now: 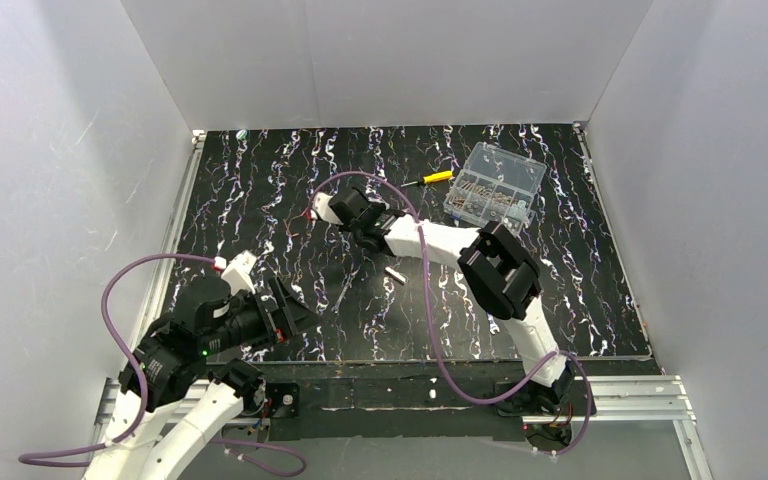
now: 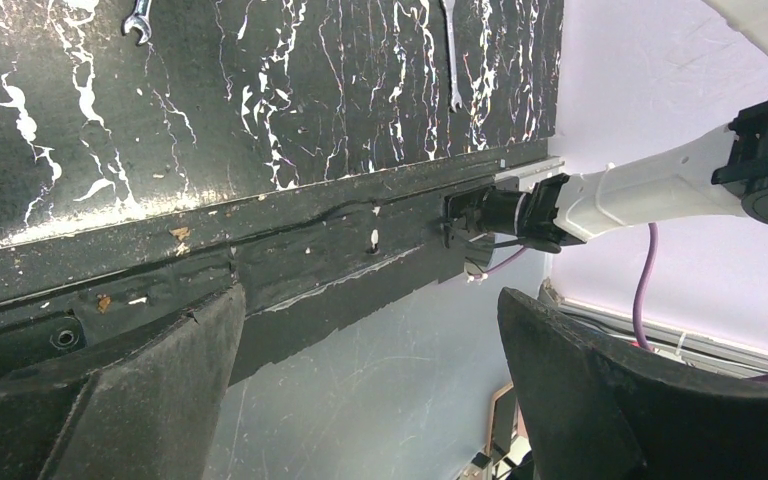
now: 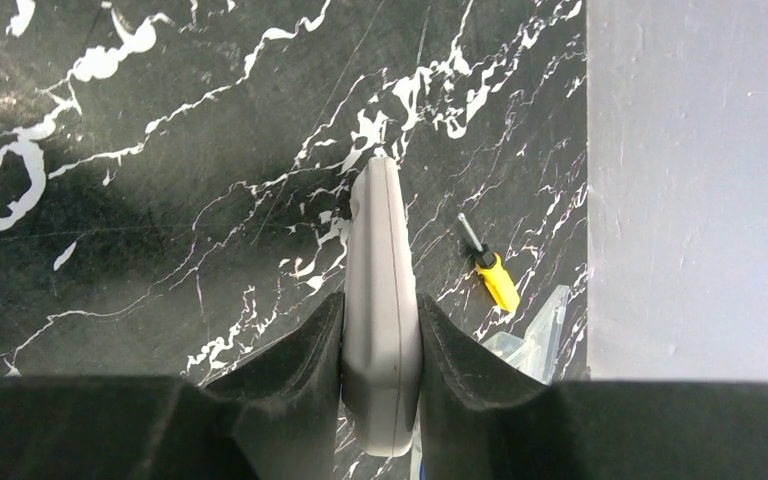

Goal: Load the batteries into the remote control

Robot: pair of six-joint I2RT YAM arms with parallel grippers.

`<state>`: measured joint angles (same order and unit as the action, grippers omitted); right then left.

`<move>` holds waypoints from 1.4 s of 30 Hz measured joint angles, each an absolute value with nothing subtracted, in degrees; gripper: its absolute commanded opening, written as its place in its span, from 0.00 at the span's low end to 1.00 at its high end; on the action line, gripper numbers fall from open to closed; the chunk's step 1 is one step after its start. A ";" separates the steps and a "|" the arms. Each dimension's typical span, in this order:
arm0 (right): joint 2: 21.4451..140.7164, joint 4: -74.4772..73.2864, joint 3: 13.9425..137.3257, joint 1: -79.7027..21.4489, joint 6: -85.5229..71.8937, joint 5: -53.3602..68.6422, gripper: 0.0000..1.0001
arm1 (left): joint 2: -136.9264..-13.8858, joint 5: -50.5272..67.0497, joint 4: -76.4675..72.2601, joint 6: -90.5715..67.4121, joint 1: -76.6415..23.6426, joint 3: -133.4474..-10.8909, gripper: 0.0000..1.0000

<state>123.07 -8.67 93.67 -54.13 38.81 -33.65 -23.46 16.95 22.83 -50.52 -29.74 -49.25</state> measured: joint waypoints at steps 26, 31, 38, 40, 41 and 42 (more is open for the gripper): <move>125.97 -10.59 93.82 -55.96 35.42 -32.56 0.65 | -23.14 16.86 23.00 -50.54 -29.74 -49.25 0.98; 125.97 -10.79 92.79 -55.96 34.46 -31.64 0.68 | -23.14 16.86 23.00 -50.57 -29.74 -49.25 0.98; 126.02 -11.90 92.77 -55.96 33.15 -30.39 0.75 | -23.14 16.86 23.00 -50.57 -29.74 -49.25 0.98; 126.02 -12.29 92.77 -55.96 32.82 -29.89 0.78 | -23.14 16.86 23.00 -50.59 -29.74 -49.25 0.98; 126.02 -12.47 92.77 -55.96 32.60 -29.67 0.80 | -23.14 16.86 23.00 -50.59 -29.74 -49.23 0.98; 126.02 -12.62 92.77 -55.96 32.42 -29.52 0.81 | -23.14 16.84 23.00 -50.59 -29.74 -49.23 0.98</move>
<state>126.02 -12.62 92.77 -55.96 32.42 -29.52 -23.14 16.84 23.00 -50.59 -29.74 -49.23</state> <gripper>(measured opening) 0.769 0.981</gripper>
